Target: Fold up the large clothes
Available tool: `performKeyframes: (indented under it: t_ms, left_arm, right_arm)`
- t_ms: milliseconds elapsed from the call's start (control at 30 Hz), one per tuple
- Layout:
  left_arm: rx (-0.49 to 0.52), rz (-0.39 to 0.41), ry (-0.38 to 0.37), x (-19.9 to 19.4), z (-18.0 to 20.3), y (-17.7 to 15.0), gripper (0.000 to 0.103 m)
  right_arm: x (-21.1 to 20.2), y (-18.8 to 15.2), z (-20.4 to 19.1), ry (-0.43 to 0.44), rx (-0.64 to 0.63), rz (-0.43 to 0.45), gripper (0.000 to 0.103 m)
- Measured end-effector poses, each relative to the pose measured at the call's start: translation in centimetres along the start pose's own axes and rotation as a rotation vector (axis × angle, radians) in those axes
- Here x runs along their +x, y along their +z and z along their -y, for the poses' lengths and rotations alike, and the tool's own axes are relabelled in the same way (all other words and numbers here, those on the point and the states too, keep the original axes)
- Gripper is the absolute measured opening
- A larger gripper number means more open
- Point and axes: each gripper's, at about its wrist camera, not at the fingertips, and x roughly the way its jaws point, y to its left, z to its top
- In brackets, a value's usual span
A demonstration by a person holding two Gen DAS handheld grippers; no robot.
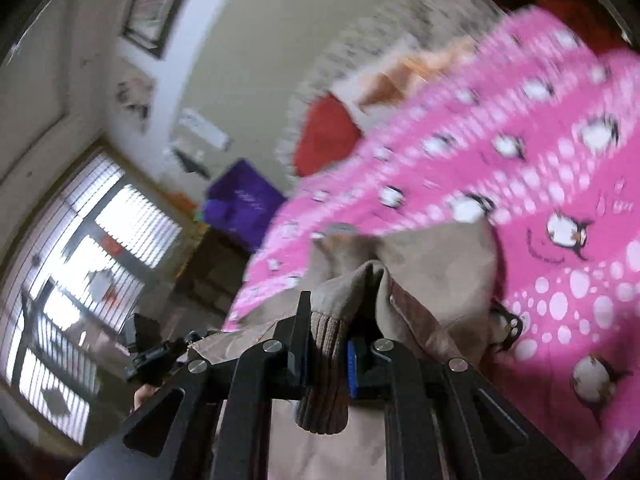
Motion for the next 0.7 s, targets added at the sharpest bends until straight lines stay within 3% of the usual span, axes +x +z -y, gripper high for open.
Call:
performKeyframes:
  t_ms: [133, 267, 333, 400, 500, 600, 700]
  left_arm:
    - [-0.019, -0.088, 0.062, 4.5, -2.1, 0.2, 0.018]
    - [-0.048, -0.117, 0.042, 5.8, -2.9, -0.7, 0.026]
    - [-0.049, -0.127, 0.014, 5.4, -2.9, -0.9, 0.038]
    - [-0.034, -0.134, -0.018, 4.6, -2.5, -0.8, 0.07]
    - [0.019, -0.136, -0.05, 2.5, -1.6, -0.4, 0.073]
    - [0.027, -0.098, -0.024, 0.2, -1.7, 0.2, 0.073]
    - [0.036, -0.006, 0.006, -3.2, -1.1, 0.4, 0.073]
  right_arm:
    - [3.2, 0.2, 4.4, -0.094, 0.144, -0.061, 0.013]
    - [4.2, -0.5, 6.4, -0.118, 0.19, -0.073, 0.02]
    - [4.1, -0.8, 6.5, -0.102, 0.194, -0.079, 0.023]
    - [3.4, -0.8, 6.1, -0.094, 0.184, -0.08, 0.034]
    - [1.6, -0.7, 4.7, -0.065, 0.162, -0.071, 0.048]
    - [-1.0, -0.6, 2.9, -0.064, 0.12, -0.04, 0.05]
    - [-3.2, -0.2, 0.8, -0.111, 0.04, -0.009, 0.05]
